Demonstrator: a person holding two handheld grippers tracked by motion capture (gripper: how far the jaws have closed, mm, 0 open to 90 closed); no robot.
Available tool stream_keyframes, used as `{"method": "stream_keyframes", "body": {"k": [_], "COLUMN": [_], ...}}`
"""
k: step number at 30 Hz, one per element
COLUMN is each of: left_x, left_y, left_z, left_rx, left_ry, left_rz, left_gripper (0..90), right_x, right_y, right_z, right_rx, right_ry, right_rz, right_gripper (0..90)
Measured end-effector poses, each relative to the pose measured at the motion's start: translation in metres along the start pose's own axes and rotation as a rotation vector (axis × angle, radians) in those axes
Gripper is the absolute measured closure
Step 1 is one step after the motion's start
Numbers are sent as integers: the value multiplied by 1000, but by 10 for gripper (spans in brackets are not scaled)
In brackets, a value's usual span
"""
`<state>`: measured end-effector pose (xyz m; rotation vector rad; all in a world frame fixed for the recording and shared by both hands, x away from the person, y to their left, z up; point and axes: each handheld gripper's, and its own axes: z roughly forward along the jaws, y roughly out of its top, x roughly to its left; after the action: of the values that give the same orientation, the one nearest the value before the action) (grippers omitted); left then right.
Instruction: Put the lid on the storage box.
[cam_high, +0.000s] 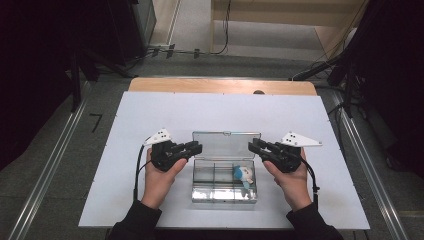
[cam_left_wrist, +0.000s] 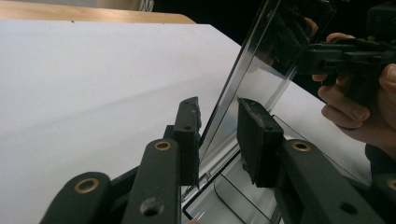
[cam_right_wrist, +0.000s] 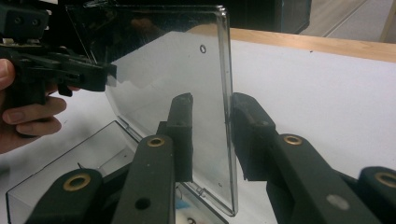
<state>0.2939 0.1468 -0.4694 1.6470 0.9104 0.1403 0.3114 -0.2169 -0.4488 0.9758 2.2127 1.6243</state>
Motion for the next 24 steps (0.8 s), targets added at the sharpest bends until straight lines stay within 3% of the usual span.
{"method": "stream_keyframes", "body": {"k": [5, 10, 13, 17, 24], "left_x": [-4, -3, -1, -1, -5], "left_y": [0, -4, -7, -11, -19], "left_z": [-4, -12, -18, -22, -25], "left_rx": [28, 31, 35, 54, 62], "left_ry": [15, 17, 15, 54, 39], "left_rz": [20, -4, -12, 1, 8], "left_gripper": [596, 576, 629, 687, 805], "right_x": [3, 5, 6, 6, 9], "right_y": [0, -1, -2, -3, -4], "right_z": [-2, -3, -4, -5, -7], "right_rx": [3, 0, 2, -1, -1], "right_ry": [-7, -7, -8, -7, -10], "right_rz": [-7, -16, -12, -17, -18], "right_gripper": [676, 676, 675, 673, 669]}}
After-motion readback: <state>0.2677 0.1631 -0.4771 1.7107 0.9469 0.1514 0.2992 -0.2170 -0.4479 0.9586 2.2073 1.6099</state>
